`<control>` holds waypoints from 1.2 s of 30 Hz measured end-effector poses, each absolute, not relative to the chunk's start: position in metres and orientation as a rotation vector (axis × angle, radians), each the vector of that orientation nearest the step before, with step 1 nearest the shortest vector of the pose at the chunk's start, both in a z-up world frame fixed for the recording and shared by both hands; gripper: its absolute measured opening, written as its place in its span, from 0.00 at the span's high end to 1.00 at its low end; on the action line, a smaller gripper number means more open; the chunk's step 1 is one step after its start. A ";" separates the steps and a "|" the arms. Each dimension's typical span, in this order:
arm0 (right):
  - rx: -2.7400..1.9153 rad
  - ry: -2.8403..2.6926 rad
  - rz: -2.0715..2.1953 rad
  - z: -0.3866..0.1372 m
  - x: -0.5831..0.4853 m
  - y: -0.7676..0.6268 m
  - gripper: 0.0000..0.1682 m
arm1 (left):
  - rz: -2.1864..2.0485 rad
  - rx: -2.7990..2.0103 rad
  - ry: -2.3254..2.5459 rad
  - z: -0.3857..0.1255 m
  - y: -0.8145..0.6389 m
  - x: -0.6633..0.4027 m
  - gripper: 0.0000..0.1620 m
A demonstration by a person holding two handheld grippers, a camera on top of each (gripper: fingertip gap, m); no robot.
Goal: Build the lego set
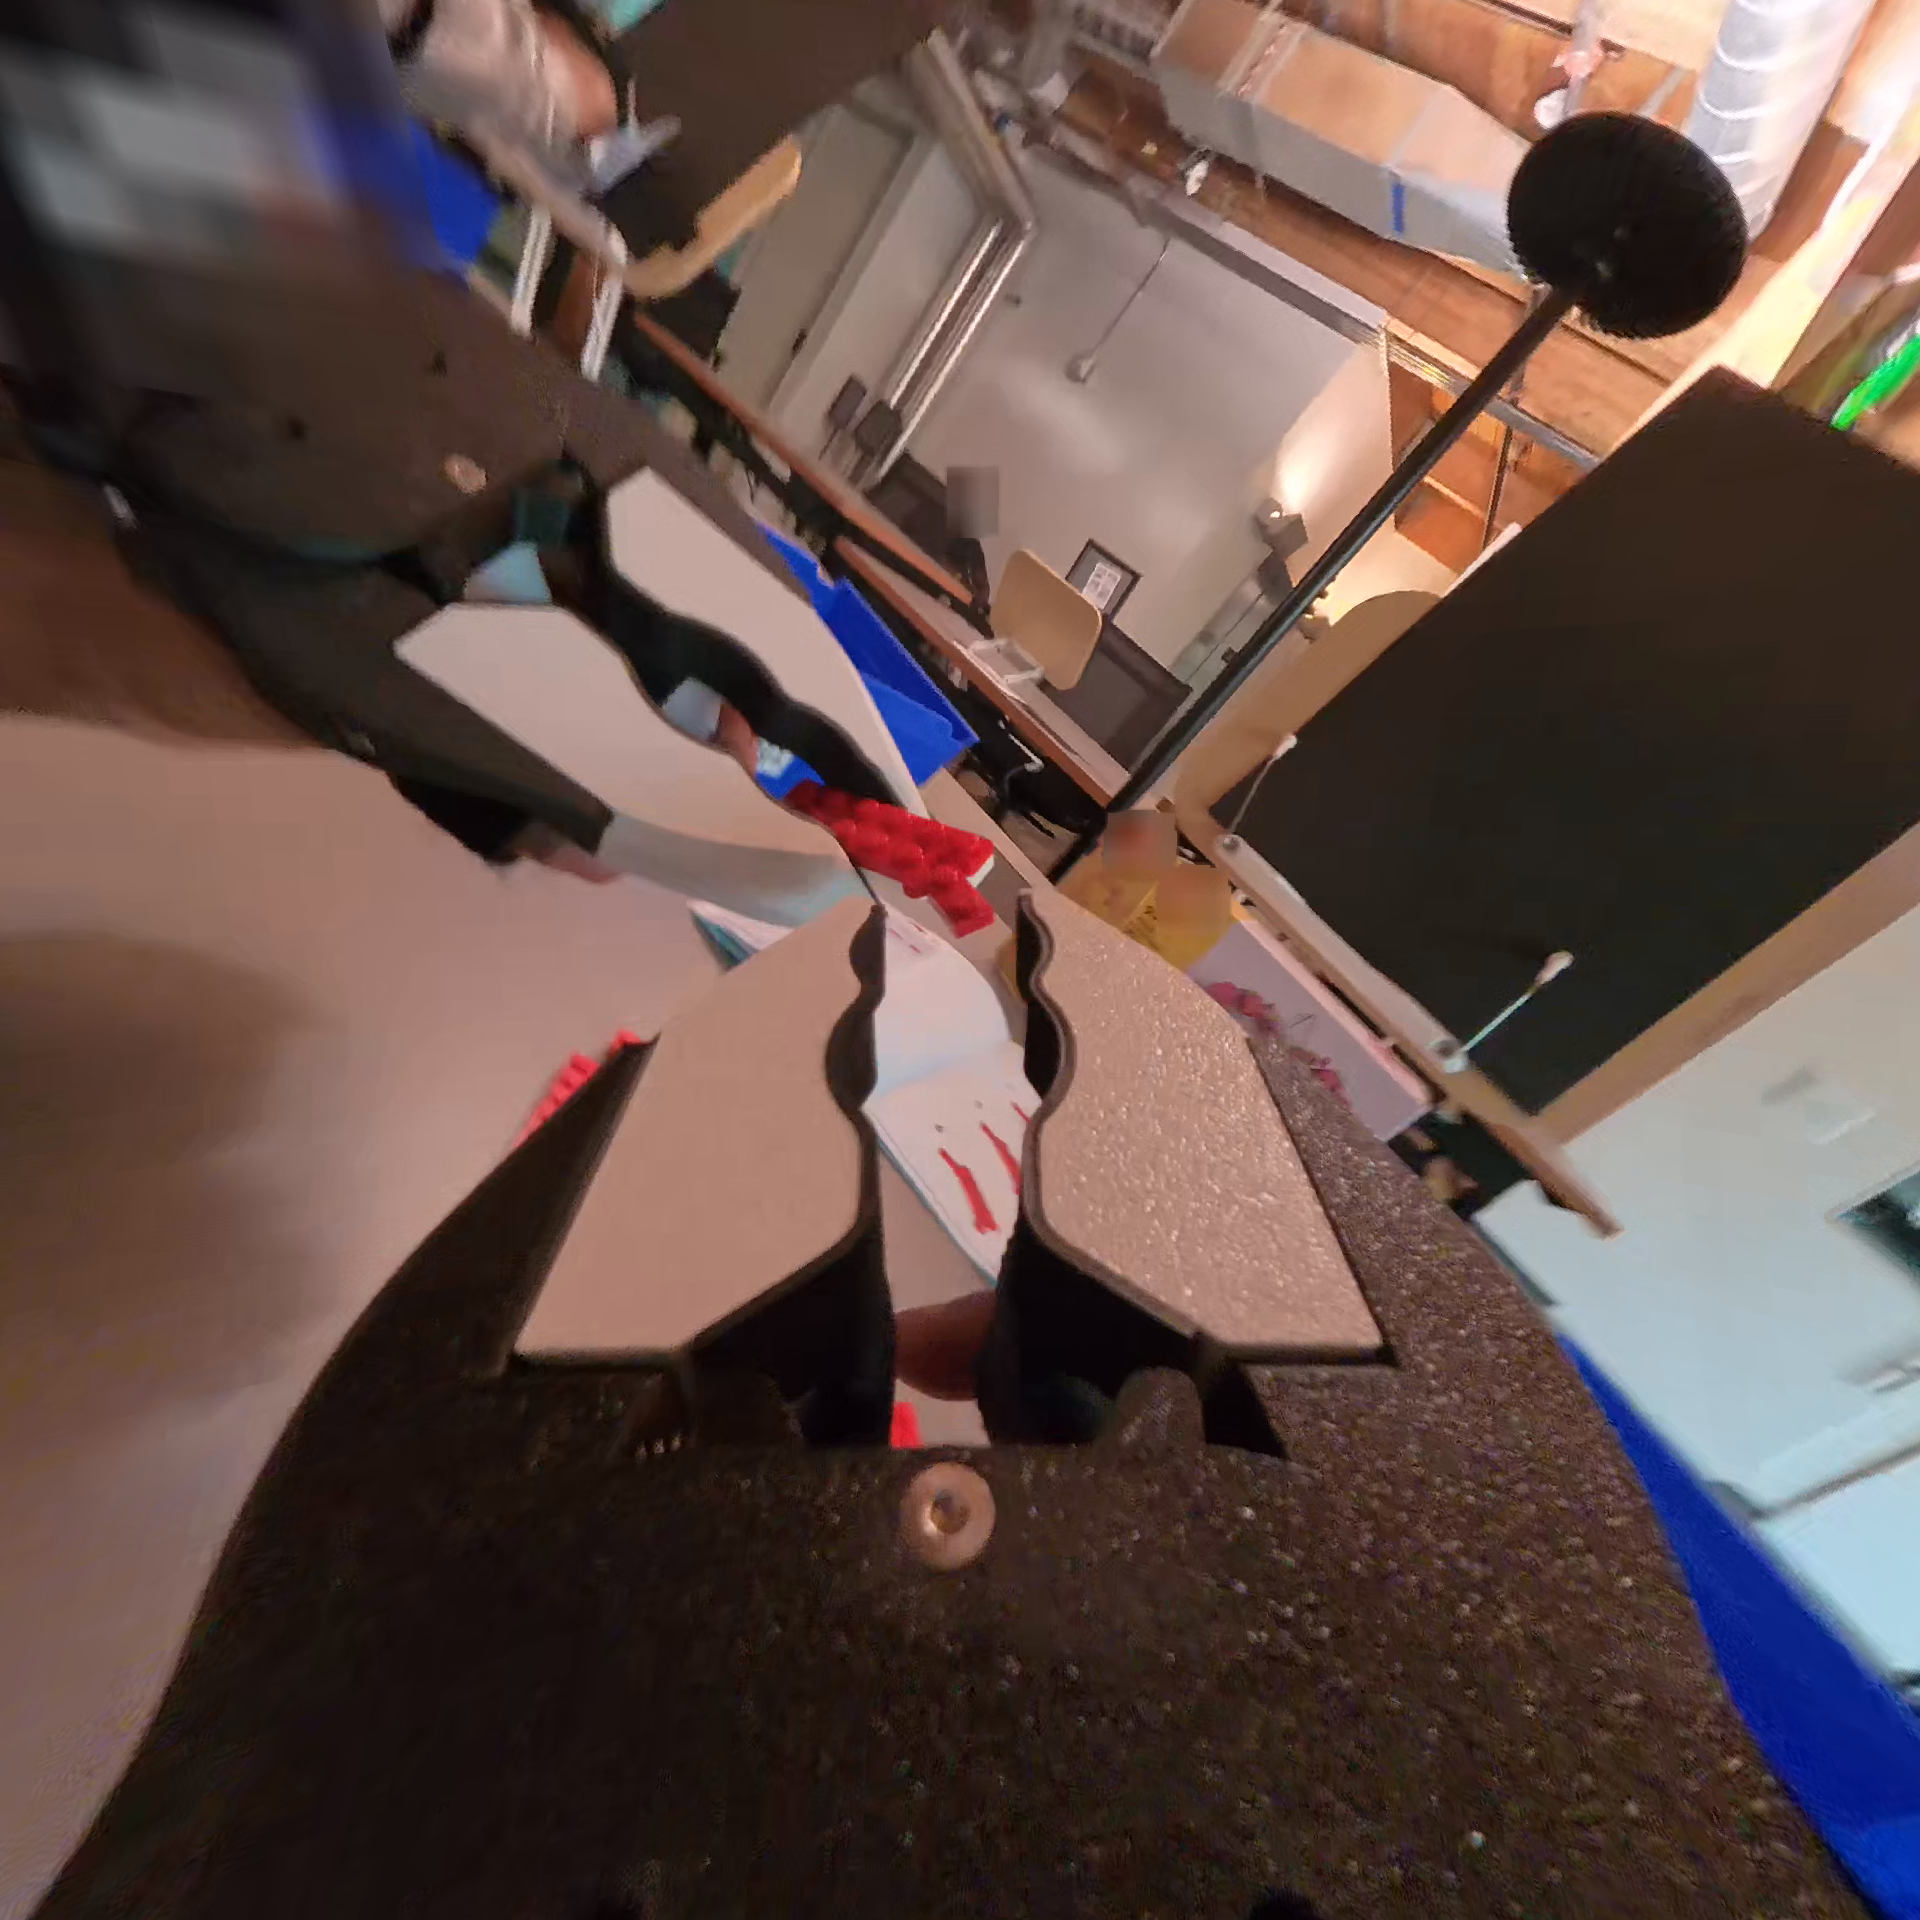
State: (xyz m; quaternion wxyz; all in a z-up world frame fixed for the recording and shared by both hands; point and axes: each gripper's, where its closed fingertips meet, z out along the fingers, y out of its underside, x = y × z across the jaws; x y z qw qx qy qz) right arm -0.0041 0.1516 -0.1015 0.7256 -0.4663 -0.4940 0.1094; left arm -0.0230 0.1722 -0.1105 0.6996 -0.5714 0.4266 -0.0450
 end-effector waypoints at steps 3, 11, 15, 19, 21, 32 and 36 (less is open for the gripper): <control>-1.013 -1.226 0.041 -0.109 -0.005 0.159 0.87 | -0.047 -1.277 0.997 -0.115 0.173 -0.021 0.88; -1.075 -1.125 -0.120 -0.108 -0.006 0.169 0.95 | -0.013 -1.320 0.924 -0.112 0.179 -0.024 0.88; -1.111 -1.017 -0.136 -0.110 -0.005 0.169 0.95 | -0.001 -1.313 0.904 -0.111 0.182 -0.024 0.88; -1.123 -1.085 0.038 -0.113 -0.007 0.162 0.85 | -0.004 -1.332 1.067 -0.126 0.178 -0.019 0.88; -1.119 -1.177 0.122 -0.112 -0.006 0.158 0.84 | 0.023 -1.349 1.173 -0.138 0.176 -0.019 0.88; -1.251 -1.602 0.020 -0.158 -0.017 0.159 0.90 | 0.129 -1.354 1.368 -0.162 0.173 -0.015 0.88; -1.260 -1.625 -0.004 -0.162 -0.017 0.157 0.90 | 0.071 -1.354 1.394 -0.166 0.170 -0.014 0.88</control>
